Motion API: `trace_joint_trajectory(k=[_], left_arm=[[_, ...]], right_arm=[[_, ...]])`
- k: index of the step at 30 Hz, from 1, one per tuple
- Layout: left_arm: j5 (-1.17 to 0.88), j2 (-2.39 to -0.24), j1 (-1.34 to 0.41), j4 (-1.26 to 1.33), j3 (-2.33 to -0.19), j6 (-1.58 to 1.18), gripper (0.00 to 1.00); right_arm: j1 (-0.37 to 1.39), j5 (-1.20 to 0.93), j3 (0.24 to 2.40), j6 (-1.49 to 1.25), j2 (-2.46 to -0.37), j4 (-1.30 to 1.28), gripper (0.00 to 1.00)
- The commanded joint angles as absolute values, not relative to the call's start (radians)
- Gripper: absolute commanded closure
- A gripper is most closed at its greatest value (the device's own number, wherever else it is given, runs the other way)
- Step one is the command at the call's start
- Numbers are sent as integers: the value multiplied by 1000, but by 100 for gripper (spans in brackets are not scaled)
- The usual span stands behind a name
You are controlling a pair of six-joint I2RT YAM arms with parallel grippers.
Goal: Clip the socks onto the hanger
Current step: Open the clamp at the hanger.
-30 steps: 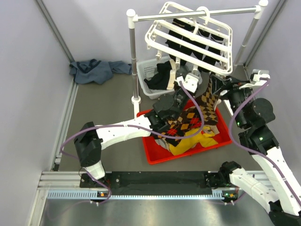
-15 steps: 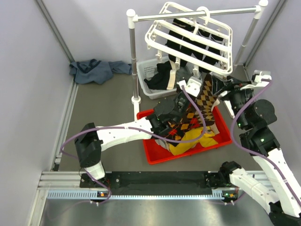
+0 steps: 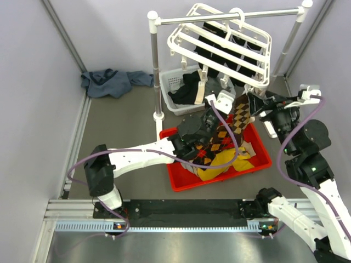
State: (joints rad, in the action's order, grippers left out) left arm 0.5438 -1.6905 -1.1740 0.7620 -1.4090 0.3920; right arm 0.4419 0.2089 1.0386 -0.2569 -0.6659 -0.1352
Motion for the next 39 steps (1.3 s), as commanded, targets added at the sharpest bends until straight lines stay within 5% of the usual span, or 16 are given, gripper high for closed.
trace_joint_trajectory(k=[1,5,14,23,29,39], left_arm=[[560,-1591,-1183,747,-1379,351,93],[568,-1560,-1183,726,-1338,313,94],[534,-1508,-1183,634,-1305,267,66],[509,-1531,-1183,606,-1321,226,59],[512,-1497,-1181,601,-1295,210,55],[506,-1411,-1158,592,-1216,213,29]], right_arm=[[440,126,1137,-242,-635,-184,31],[440,46,1187,-239,-637,-229,31],[440,-21,1190,-233,-666,-245,30],[440,-301,1226,-282,-751,-187,29],[442,-158,1213,-267,-821,-195,29],[440,130,1161,-224,-830,-135,28]])
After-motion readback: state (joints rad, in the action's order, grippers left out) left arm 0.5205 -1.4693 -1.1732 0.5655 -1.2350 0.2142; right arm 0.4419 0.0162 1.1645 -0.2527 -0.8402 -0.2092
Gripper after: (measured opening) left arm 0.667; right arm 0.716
